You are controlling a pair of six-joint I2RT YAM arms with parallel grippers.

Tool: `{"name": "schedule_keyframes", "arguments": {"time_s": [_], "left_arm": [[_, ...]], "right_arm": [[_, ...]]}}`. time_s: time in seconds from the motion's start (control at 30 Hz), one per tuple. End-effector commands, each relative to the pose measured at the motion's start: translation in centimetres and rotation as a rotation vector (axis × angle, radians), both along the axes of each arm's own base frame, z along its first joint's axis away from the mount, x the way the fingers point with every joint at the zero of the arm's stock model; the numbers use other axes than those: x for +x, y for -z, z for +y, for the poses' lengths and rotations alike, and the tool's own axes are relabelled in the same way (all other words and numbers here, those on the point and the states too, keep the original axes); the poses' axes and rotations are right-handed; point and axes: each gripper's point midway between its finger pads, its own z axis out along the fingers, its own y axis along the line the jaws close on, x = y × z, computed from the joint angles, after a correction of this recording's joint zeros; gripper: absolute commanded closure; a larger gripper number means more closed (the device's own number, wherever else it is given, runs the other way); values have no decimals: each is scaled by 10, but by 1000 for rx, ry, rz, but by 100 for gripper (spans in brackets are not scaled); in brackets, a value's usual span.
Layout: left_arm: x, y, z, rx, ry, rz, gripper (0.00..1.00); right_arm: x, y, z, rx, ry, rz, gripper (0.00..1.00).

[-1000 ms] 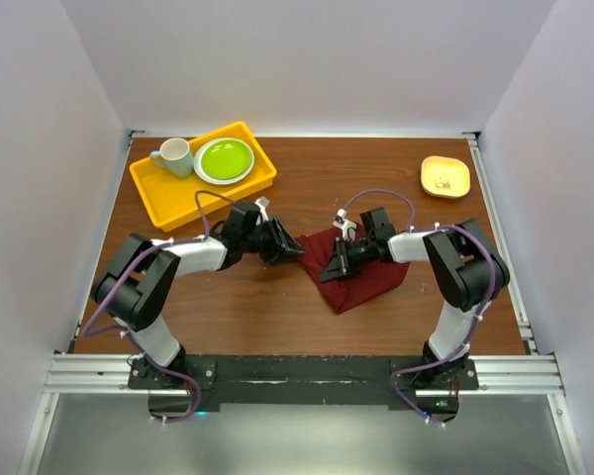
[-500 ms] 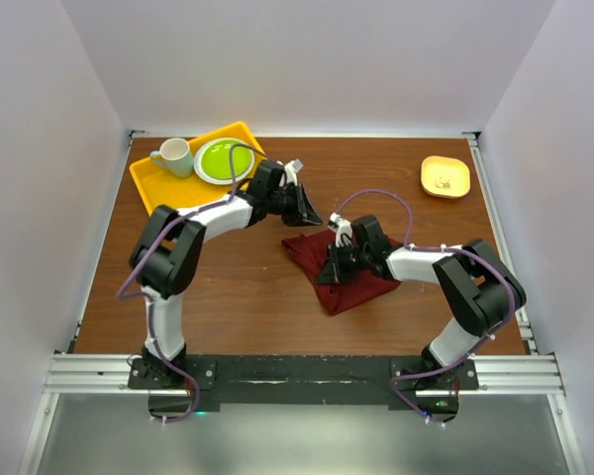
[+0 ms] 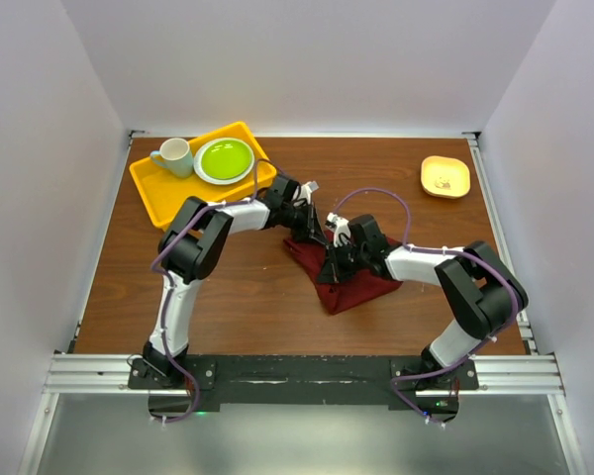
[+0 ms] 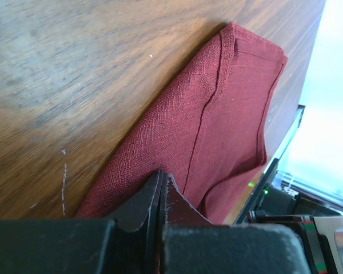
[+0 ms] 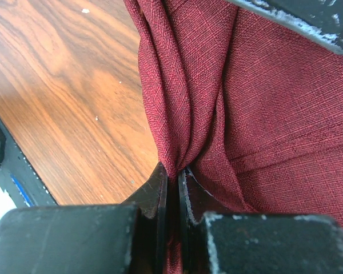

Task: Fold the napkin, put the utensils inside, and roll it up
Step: Roll the napkin with the utensil

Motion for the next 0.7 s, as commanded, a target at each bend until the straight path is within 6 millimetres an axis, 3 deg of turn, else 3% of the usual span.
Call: {"name": "schedule_keyframes", "arguments": {"time_s": [0.0, 0.17, 0.37, 0.53, 0.67], "left_arm": [[13, 27, 33, 128, -91, 5, 100], [19, 43, 93, 227, -254, 34, 100], [23, 44, 136, 268, -357, 27, 100], [17, 43, 138, 259, -348, 34, 100], [21, 30, 136, 245, -341, 5, 100]], "right_arm": [[7, 0, -2, -76, -13, -49, 100], [6, -2, 7, -95, -40, -60, 100], [-2, 2, 9, -104, -37, -45, 100], [-12, 18, 7, -107, -28, 26, 100], [-17, 31, 9, -85, -25, 112, 100]]}}
